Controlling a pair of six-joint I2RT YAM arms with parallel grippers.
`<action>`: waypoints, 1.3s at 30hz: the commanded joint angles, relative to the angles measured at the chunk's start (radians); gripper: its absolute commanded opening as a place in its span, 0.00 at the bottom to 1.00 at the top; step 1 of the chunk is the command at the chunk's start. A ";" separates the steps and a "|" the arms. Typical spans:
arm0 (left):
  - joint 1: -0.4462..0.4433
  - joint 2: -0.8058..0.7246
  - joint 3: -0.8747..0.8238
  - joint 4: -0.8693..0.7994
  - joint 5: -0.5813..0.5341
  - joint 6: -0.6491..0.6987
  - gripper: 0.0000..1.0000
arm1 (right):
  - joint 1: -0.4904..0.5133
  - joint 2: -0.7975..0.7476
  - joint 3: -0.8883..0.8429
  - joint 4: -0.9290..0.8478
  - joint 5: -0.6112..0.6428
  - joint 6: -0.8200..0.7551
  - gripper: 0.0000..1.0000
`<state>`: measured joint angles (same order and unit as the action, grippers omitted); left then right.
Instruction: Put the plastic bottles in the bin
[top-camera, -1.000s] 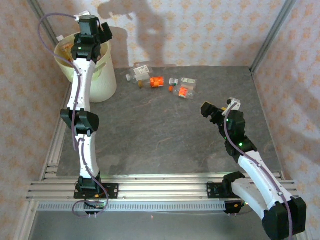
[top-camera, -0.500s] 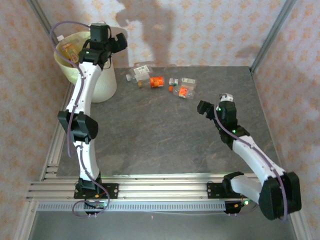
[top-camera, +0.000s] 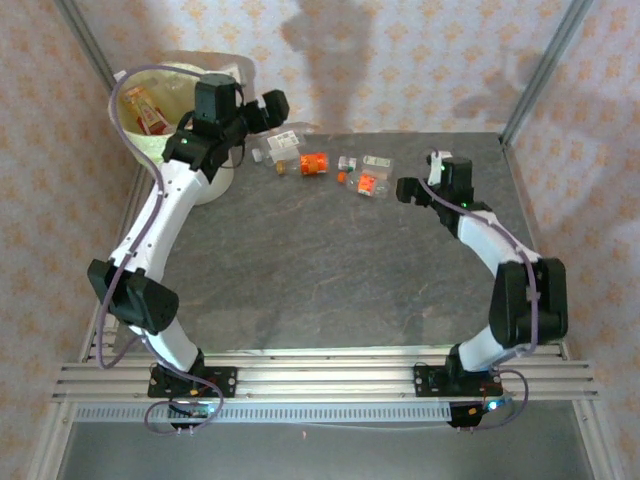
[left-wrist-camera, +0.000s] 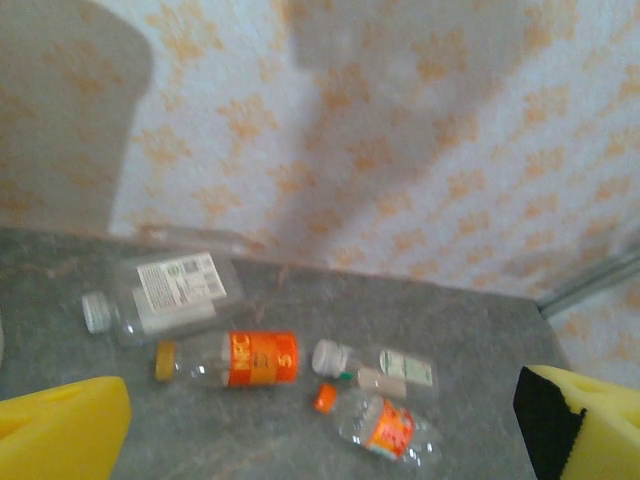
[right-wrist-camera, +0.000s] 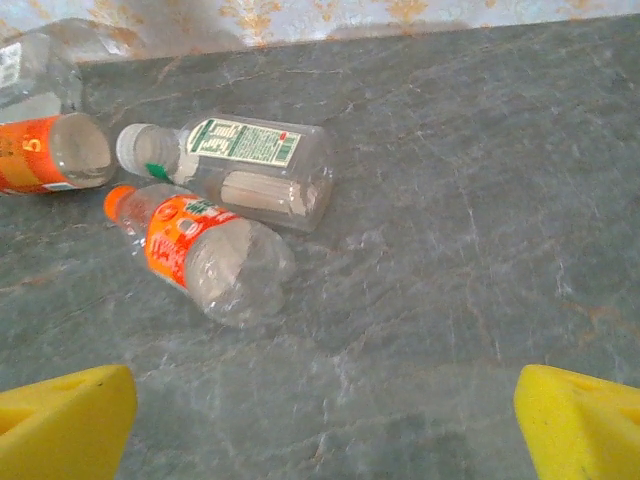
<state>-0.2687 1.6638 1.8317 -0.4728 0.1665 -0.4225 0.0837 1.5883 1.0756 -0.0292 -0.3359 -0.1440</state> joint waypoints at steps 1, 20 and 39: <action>-0.033 -0.077 -0.057 0.031 0.013 -0.001 1.00 | -0.001 0.105 0.111 -0.121 -0.091 -0.175 0.96; -0.067 -0.305 -0.594 0.246 -0.009 -0.271 1.00 | 0.067 0.513 0.584 -0.500 -0.223 -0.561 0.92; -0.105 -0.280 -0.781 0.402 -0.093 -0.384 1.00 | 0.171 0.679 0.699 -0.499 -0.028 -0.592 0.85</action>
<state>-0.3603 1.3689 1.0649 -0.1581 0.0956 -0.7746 0.2440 2.2696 1.7969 -0.5720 -0.4084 -0.7525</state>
